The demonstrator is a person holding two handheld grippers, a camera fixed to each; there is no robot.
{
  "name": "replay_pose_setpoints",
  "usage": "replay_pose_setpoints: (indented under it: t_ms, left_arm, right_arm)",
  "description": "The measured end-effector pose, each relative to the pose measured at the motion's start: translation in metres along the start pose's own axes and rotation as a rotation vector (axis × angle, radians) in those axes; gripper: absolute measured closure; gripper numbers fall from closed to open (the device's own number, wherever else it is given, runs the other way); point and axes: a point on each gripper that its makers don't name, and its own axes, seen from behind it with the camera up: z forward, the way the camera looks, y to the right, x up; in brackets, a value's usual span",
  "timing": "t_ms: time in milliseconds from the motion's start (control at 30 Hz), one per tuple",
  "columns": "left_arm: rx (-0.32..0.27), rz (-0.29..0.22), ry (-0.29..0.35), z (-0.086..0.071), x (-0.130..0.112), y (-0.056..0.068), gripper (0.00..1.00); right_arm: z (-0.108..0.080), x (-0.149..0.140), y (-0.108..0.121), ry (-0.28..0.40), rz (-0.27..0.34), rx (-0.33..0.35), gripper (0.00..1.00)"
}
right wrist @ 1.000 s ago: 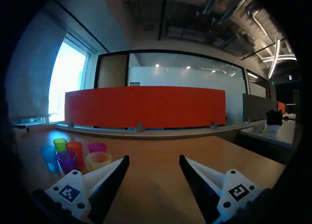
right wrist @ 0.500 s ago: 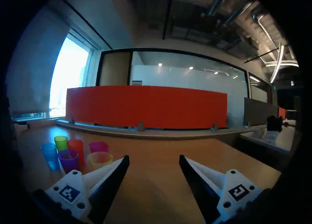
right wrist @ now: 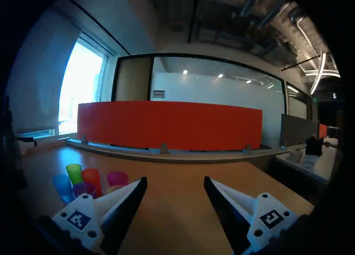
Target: Pour water
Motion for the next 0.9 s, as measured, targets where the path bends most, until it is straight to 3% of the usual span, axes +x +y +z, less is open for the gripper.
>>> replay_pose_setpoints:
  t_ms: [533, 900]
  left_arm:
    - [-0.075, 0.023, -0.024, 0.003, 0.055, -0.001, 0.00]
    - [-0.113, 0.066, -0.041, 0.009, 0.069, 0.002, 0.00]
  right_arm:
    - [0.004, 0.070, -0.004, -0.002, 0.018, 0.033, 0.01]
    - [0.006, 0.083, -0.008, -0.022, 0.051, 0.069, 0.01]
